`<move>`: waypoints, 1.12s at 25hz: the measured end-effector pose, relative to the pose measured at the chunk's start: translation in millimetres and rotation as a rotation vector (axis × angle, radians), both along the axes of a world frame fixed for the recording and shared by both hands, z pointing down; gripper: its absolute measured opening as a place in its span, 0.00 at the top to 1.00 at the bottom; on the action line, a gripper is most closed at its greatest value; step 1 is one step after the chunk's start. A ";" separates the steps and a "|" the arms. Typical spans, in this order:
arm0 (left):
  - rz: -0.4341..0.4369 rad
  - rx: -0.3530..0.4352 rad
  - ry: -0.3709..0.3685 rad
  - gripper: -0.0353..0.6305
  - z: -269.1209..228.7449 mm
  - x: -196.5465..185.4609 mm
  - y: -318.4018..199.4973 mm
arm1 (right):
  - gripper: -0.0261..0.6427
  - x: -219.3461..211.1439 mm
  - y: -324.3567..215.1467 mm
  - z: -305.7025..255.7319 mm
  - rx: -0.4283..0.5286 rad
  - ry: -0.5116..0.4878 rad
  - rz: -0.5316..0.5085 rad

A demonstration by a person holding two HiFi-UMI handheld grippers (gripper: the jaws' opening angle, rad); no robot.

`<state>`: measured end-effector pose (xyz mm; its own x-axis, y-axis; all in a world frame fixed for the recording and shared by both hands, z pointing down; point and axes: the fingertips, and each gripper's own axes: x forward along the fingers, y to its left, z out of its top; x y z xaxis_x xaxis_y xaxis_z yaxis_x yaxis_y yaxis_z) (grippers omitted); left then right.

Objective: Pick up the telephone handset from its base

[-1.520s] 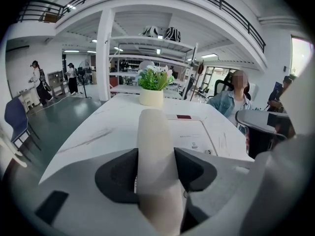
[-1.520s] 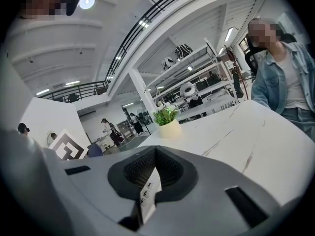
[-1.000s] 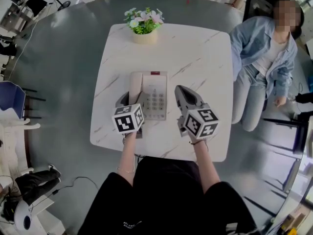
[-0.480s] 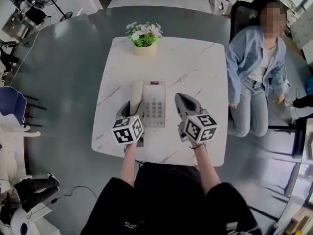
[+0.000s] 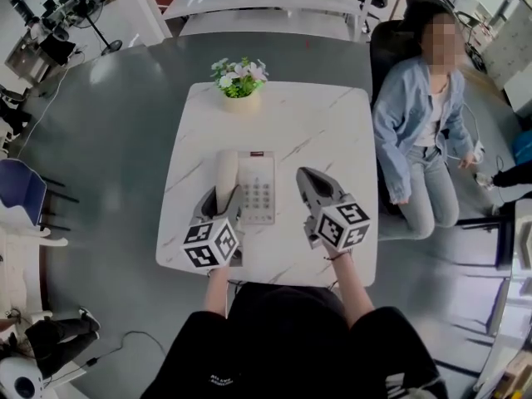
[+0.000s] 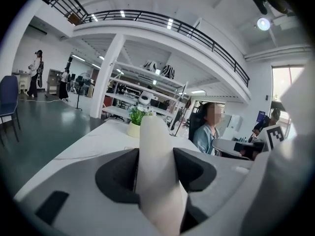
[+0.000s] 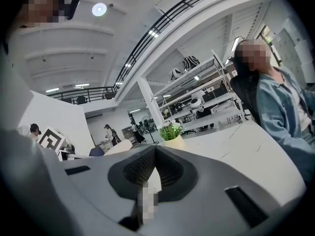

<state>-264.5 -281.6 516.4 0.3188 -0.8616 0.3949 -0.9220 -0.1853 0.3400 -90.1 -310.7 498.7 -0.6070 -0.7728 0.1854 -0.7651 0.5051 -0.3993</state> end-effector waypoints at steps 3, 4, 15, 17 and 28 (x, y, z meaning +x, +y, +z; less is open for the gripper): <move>-0.001 0.043 0.016 0.64 -17.4 0.1 6.8 | 0.98 6.4 3.9 -11.4 0.040 -0.007 0.000; -0.001 0.058 0.018 0.64 -23.0 -0.1 8.7 | 0.98 8.3 5.1 -14.8 0.051 -0.008 0.001; -0.032 0.185 0.042 0.64 -73.4 -10.2 30.8 | 0.98 26.6 18.1 -63.3 0.175 -0.029 0.023; -0.043 0.203 0.048 0.64 -80.2 -11.0 35.5 | 0.98 32.8 19.8 -72.9 0.198 -0.038 0.033; -0.078 0.290 0.054 0.64 -108.2 -19.2 51.6 | 0.98 54.8 29.6 -107.6 0.296 -0.043 0.073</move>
<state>-283.8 -230.0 408.2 0.2613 -0.9586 0.1134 -0.9191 -0.2112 0.3327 -35.4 -281.1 391.1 -0.5501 -0.8313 -0.0795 -0.7892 0.5486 -0.2760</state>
